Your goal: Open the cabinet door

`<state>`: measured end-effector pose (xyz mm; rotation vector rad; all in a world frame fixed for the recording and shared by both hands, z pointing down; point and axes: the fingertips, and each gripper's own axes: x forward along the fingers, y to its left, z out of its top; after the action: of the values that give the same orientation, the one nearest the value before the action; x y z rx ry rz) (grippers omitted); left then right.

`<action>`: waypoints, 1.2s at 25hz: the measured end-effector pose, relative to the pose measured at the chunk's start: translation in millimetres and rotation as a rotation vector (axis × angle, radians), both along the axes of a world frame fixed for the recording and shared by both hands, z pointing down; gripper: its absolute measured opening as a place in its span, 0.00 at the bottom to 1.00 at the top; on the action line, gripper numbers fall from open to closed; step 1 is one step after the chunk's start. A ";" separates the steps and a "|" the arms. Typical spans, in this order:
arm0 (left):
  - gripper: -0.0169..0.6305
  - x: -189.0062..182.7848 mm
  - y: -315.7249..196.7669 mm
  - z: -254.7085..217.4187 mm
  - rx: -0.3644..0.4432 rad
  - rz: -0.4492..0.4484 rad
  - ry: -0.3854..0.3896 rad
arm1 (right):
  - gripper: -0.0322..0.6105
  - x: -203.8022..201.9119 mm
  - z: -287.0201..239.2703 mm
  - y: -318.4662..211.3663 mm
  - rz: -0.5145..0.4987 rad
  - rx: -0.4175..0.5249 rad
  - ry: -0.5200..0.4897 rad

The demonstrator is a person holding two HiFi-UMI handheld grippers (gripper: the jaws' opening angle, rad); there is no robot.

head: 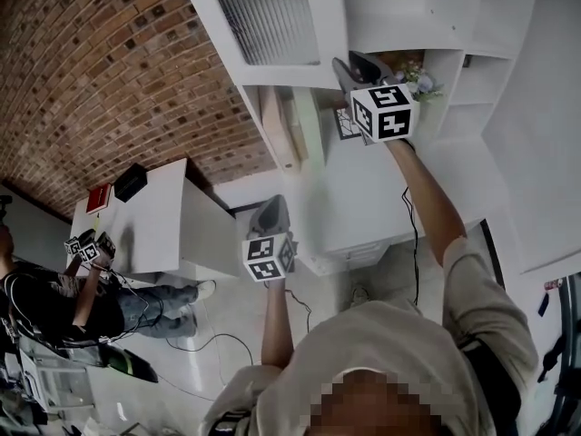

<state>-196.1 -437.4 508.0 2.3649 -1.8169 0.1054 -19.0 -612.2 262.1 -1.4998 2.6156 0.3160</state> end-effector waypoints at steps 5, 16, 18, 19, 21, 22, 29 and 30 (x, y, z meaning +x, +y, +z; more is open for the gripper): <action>0.07 -6.5 30.4 -3.2 0.004 0.032 -0.007 | 0.24 -8.5 -0.7 37.0 0.027 0.007 0.003; 0.07 -33.5 100.6 2.6 -0.008 0.014 -0.012 | 0.20 -44.6 0.0 104.1 0.009 0.020 0.011; 0.07 -38.1 112.5 0.5 -0.005 0.008 -0.013 | 0.20 -54.5 -1.3 115.9 0.001 0.025 0.015; 0.07 -40.0 118.1 -0.4 -0.003 0.005 -0.013 | 0.19 -58.9 -1.8 121.1 -0.002 0.026 0.017; 0.07 -43.8 128.7 -1.4 -0.002 -0.001 -0.015 | 0.19 -67.4 -2.2 130.4 -0.009 0.027 0.020; 0.07 -45.6 133.6 -1.3 -0.003 -0.005 -0.016 | 0.19 -72.0 -2.0 134.8 -0.015 0.027 0.022; 0.07 -60.6 162.4 -0.9 -0.006 -0.029 -0.013 | 0.18 -108.0 -2.4 161.1 -0.060 0.022 0.025; 0.07 -64.1 165.7 -1.0 -0.006 -0.036 -0.012 | 0.18 -115.3 -2.7 165.5 -0.071 0.024 0.033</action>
<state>-260.1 -271.7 507.0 2.3310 -1.8614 0.1199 -134.4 -446.7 259.4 -1.4025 2.6727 0.3671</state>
